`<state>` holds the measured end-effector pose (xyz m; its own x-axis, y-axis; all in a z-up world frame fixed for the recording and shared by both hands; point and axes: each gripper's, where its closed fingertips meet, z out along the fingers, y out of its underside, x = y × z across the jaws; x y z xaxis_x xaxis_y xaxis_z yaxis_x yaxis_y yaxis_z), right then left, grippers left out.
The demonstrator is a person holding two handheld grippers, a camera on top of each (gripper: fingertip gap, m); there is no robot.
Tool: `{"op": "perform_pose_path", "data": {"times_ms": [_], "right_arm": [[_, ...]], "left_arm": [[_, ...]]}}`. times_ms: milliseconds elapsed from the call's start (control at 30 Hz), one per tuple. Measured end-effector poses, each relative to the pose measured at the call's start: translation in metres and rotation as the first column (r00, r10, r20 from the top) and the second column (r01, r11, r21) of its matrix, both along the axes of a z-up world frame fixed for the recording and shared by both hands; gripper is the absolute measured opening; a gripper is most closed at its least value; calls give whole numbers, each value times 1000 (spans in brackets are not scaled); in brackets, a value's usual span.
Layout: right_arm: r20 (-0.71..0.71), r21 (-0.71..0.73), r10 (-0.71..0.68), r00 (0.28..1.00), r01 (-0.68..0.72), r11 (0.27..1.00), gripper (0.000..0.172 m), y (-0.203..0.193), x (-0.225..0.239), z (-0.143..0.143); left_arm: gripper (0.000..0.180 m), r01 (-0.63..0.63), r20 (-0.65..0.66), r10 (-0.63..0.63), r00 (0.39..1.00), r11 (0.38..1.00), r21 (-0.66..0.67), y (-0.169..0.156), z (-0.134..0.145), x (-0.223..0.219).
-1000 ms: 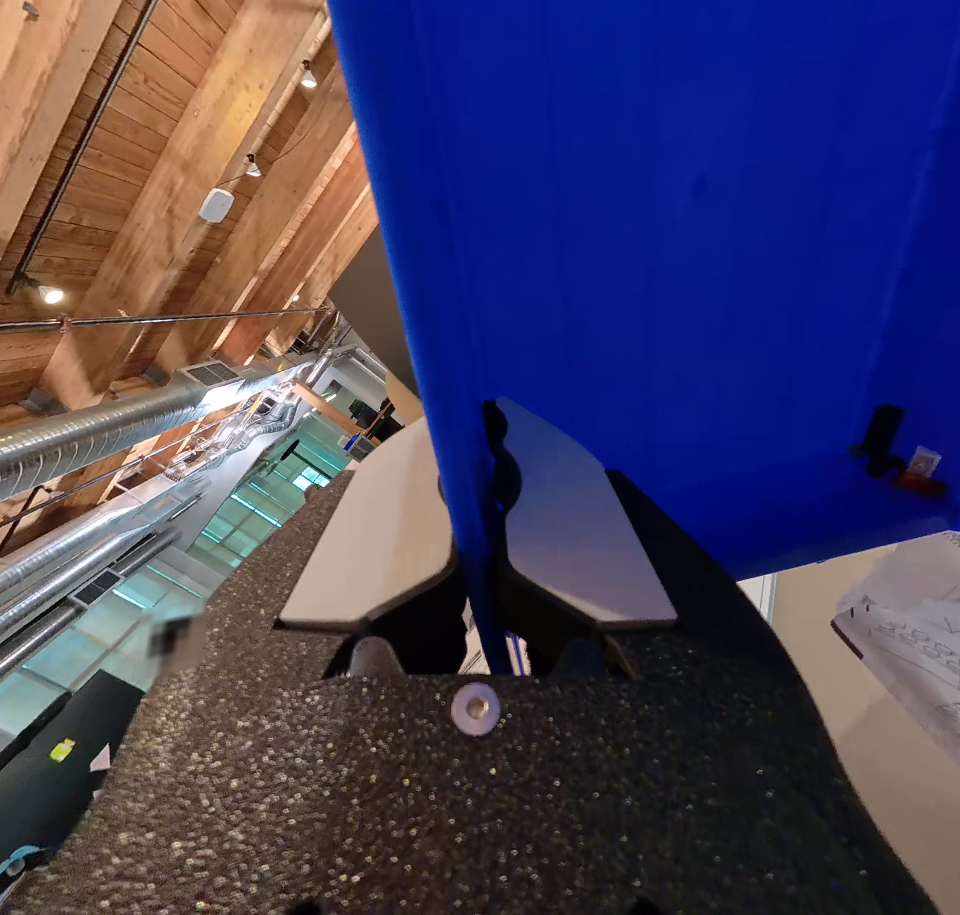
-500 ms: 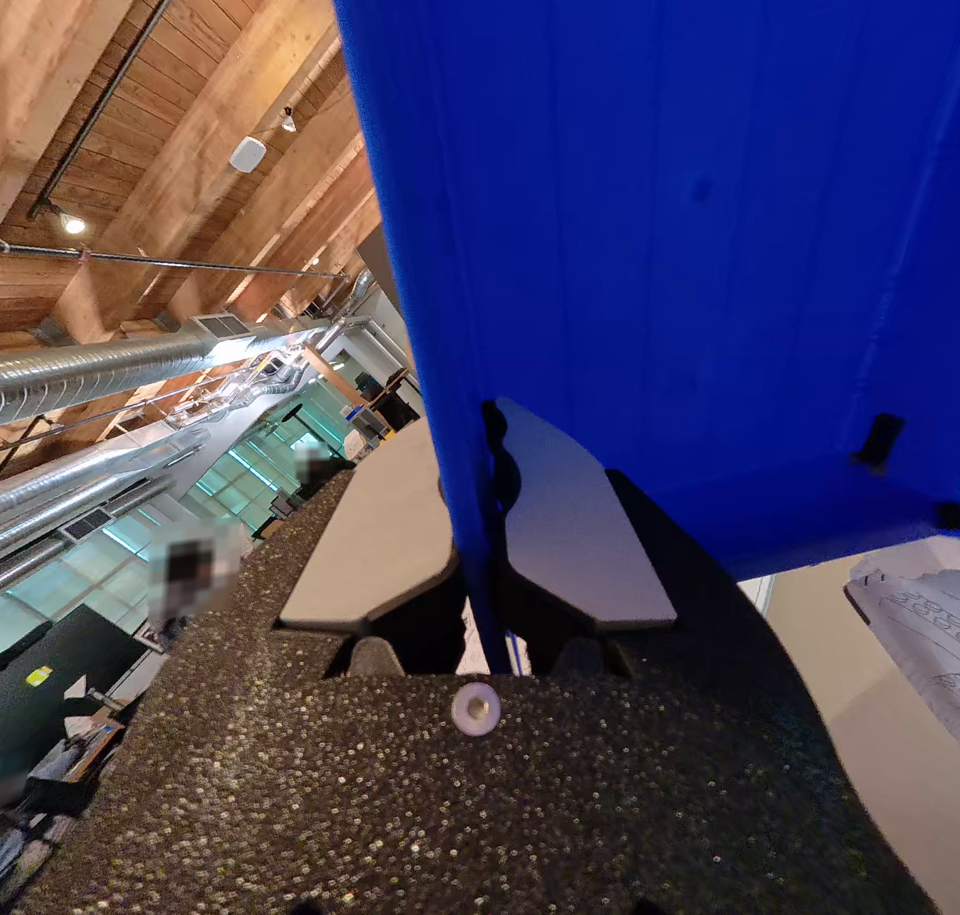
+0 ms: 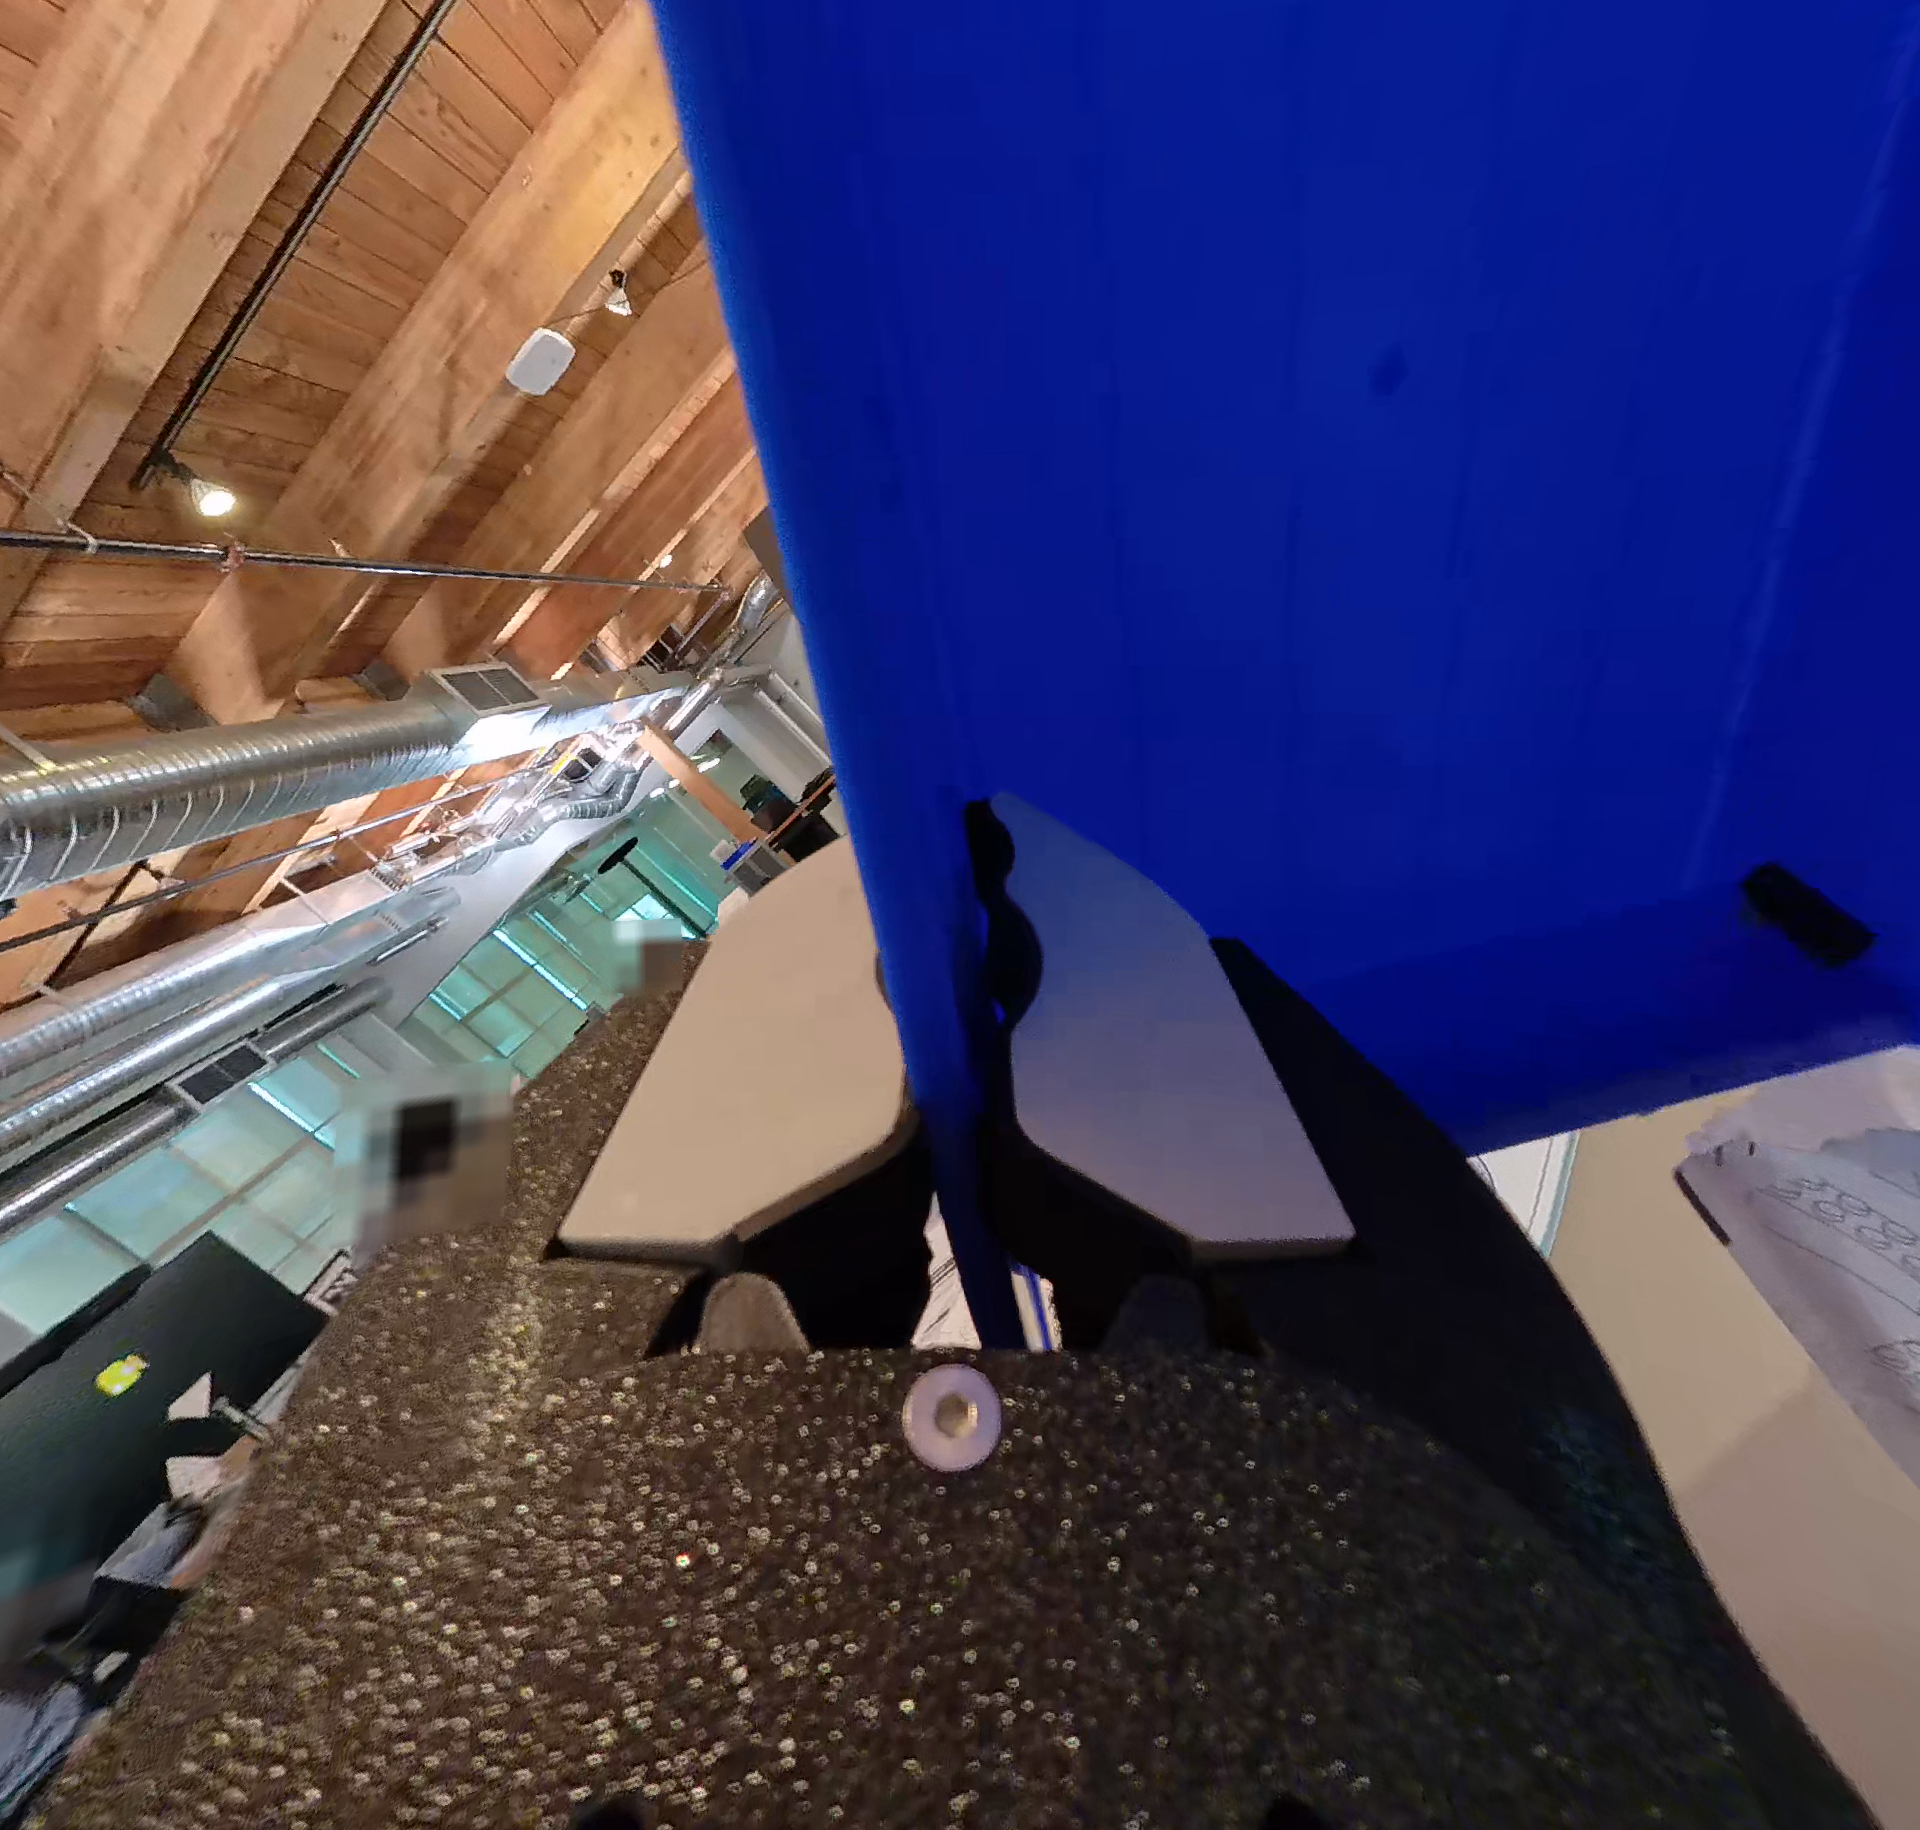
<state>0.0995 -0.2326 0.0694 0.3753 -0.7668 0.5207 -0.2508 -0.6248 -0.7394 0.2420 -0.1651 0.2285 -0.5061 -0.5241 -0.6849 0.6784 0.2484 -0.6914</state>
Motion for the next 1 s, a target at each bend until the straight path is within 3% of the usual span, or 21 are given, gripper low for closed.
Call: {"op": "perform_pose_path", "data": {"times_ms": [33, 433, 533, 800, 1000], "right_arm": [[0, 0, 1, 1000, -1, 1000, 0, 0, 0, 0], [-7, 3, 0, 1000, 0, 1000, 0, -1, 1, -1], [-8, 9, 6, 1000, -6, 1000, 0, 0, 0, -1], [-33, 47, 11, 999, -10, 999, 0, 1, 0, -2], [-65, 70, 1, 998, 4, 998, 0, -2, 4, -4]], "left_arm": [[5, 1, 16, -1, 1000, 1000, 7, -3, -2, -4], [4, 35, 26, -36, 999, 999, 20, -3, -3, -5], [4, -17, 12, 17, 1000, 1000, 4, 1, -1, 1], [5, 33, -243, -36, 969, 999, -15, -4, -13, 40], [6, 163, -540, -126, 832, 986, 22, -44, -33, 75]]}}
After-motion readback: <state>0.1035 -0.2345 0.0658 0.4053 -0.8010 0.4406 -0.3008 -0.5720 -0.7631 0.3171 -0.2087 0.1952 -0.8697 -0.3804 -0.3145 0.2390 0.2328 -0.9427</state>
